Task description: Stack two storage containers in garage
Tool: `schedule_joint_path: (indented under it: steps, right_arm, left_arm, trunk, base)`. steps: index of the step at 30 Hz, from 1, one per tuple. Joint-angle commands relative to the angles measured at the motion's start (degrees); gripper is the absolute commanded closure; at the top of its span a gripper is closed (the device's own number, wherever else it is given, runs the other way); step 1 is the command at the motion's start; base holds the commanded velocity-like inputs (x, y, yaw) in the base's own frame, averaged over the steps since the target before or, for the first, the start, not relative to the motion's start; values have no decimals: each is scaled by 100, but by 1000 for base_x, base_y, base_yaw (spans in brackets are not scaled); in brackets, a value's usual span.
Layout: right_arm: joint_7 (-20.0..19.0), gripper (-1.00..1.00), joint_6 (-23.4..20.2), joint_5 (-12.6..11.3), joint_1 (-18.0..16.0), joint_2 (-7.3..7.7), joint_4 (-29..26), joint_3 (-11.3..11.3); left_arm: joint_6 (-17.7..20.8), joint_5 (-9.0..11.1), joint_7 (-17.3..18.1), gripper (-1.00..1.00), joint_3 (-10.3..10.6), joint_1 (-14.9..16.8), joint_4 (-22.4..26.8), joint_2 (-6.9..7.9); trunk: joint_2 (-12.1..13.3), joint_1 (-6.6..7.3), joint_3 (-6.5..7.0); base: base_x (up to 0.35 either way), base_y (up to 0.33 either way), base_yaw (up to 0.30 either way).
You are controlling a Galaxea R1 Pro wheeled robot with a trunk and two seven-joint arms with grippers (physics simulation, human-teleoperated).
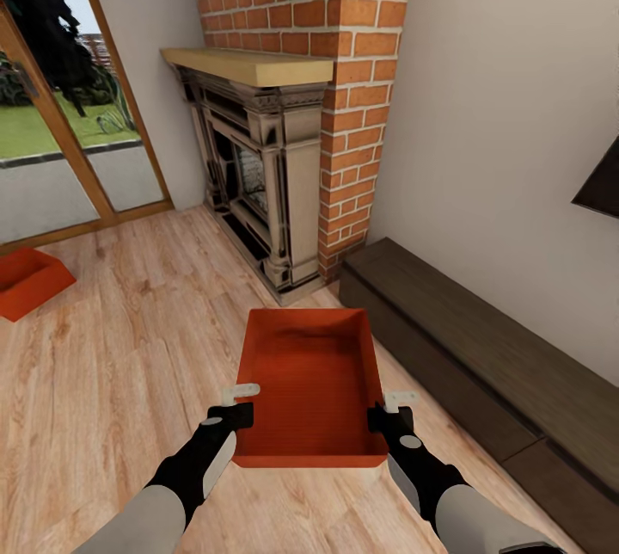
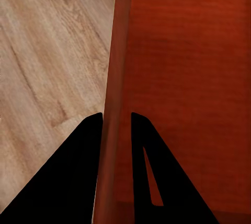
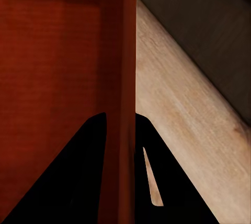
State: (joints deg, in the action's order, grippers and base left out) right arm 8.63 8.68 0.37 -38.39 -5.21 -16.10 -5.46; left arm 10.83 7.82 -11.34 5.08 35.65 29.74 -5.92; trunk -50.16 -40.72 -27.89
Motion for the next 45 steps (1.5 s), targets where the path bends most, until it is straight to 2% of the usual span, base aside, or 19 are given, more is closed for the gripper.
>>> schedule_joint_path:
  steps: [1,11,45]
  right_arm:
    - [42,100,20,-63,-1,3,28,29]
    - [42,100,19,-63,-1,3,28,28]
    - [42,100,19,-63,-1,3,28,28]
  left_arm:
    - [34,-14,-79,100,11,4,58,3]
    - [27,-13,-79,100,11,4,58,3]
    - [25,-16,-88,100,13,4,67,2]
  trunk:
    - [37,22,22]
    - [439,242,291]
    - [439,242,594]
  base:
    - [0,0,0]
    - [0,0,0]
    - [0,0,0]
